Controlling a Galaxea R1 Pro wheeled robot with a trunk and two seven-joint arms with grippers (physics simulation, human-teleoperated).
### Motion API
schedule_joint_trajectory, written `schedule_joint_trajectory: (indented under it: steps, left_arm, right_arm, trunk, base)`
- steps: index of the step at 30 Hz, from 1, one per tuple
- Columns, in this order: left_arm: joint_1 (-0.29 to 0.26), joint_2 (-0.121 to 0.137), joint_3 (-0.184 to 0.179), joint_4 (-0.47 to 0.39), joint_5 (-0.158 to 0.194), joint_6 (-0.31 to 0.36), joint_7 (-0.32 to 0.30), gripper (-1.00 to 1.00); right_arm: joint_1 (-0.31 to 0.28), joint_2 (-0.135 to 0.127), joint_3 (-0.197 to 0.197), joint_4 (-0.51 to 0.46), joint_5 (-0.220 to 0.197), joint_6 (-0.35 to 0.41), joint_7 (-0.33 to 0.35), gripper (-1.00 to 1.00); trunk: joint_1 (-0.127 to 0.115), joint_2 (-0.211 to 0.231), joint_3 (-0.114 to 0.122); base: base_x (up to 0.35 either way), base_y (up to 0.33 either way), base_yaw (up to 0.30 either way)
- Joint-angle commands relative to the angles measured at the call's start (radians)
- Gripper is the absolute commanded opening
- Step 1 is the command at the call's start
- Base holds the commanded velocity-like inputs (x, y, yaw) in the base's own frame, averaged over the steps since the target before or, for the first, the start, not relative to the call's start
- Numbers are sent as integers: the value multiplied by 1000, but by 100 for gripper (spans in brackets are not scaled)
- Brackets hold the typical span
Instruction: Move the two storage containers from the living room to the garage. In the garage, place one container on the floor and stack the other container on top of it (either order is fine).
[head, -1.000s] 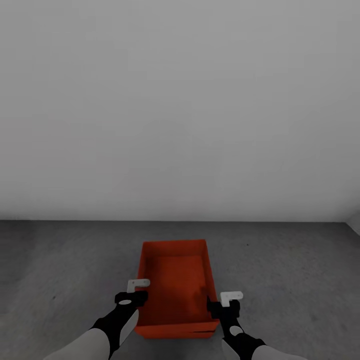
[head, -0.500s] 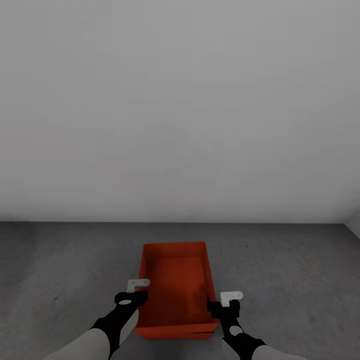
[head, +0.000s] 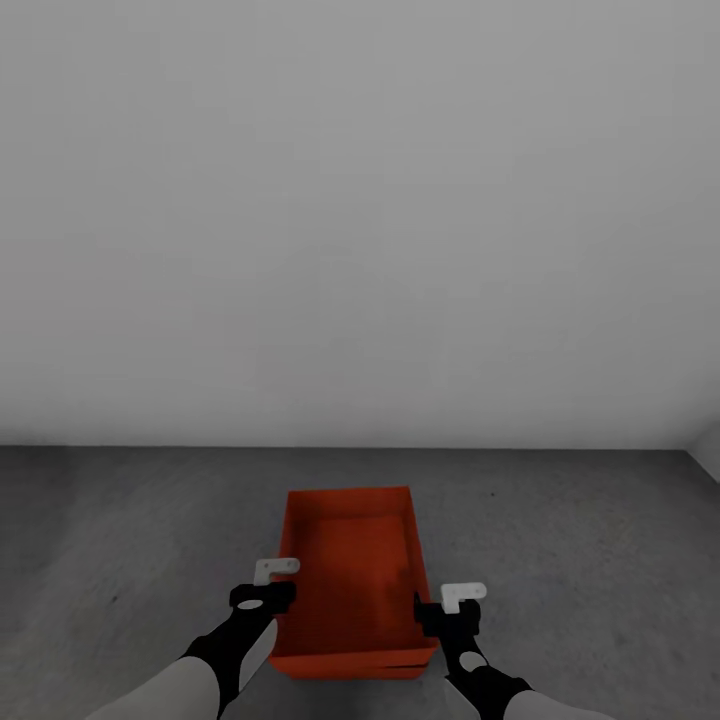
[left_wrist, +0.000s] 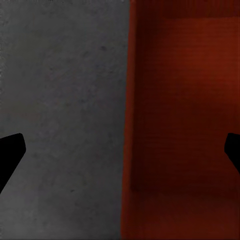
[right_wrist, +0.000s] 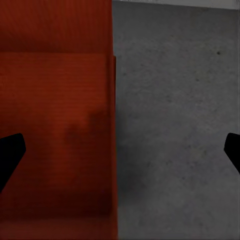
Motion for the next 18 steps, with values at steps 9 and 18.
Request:
schedule_joint_trajectory:
  steps: [9,18]
  left_arm:
    - [0,0,-8,-1,10,2,6,100]
    - [0,0,-8,-1,10,2,6,100]
  right_arm:
    - [-1,0,9,1,-7,-3,-4,100]
    - [-1,0,9,1,-7,-3,-4,100]
  trunk:
    - [-35,63,27]
    - [-69,126,56]
  base:
    - [0,0,0]
    - [0,0,0]
